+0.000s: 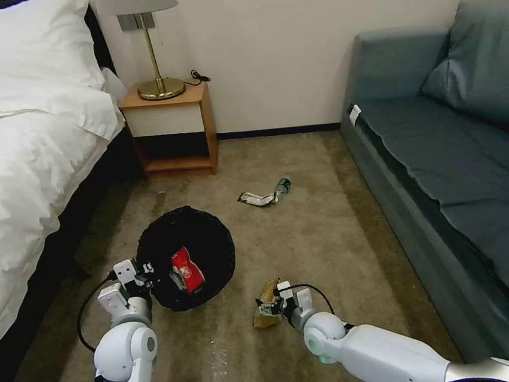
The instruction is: Pick up the trash bin, then pick up the garbage on the floor and place it into the trash bin.
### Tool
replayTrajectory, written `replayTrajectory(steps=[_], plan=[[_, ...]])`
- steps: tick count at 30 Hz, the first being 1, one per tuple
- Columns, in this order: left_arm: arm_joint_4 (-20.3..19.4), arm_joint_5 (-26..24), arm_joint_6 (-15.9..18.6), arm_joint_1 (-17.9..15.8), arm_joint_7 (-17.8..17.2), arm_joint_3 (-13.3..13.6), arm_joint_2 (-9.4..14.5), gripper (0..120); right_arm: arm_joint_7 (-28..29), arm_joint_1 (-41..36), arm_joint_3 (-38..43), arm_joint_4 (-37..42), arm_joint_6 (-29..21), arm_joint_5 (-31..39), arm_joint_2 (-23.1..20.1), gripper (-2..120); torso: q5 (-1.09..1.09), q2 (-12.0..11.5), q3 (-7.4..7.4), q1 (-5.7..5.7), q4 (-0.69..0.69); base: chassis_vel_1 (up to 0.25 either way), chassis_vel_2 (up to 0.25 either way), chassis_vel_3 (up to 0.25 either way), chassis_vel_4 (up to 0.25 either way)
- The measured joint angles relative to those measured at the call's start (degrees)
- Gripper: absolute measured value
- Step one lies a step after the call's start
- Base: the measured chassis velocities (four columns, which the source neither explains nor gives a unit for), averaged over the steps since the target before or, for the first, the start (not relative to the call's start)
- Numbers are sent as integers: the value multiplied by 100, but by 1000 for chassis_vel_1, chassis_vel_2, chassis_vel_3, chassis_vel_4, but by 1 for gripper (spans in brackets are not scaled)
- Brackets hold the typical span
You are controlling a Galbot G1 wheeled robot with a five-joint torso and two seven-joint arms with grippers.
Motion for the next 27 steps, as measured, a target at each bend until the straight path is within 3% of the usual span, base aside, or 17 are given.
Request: replayTrajectory(steps=[17,21,26,27], plan=[[43,34,-4,-46,3,3,-7,3,-388,-66,141,-933,358,-318,461,100,1,0,0,0,0,0,0,0,0],[58,34,-15,-52,2,2,-13,3,-447,-78,134,-1001,452,-389,464,91,1,0,0,0,0,0,0,0,0],[62,34,-27,-56,2,-18,-11,3,-483,-100,135,-1036,536,-448,436,68,1,0,0,0,0,0,0,0,0],[62,34,-27,-56,2,-18,-11,3,-483,-100,135,-1036,536,-448,436,68,1,0,0,0,0,0,0,0,0]])
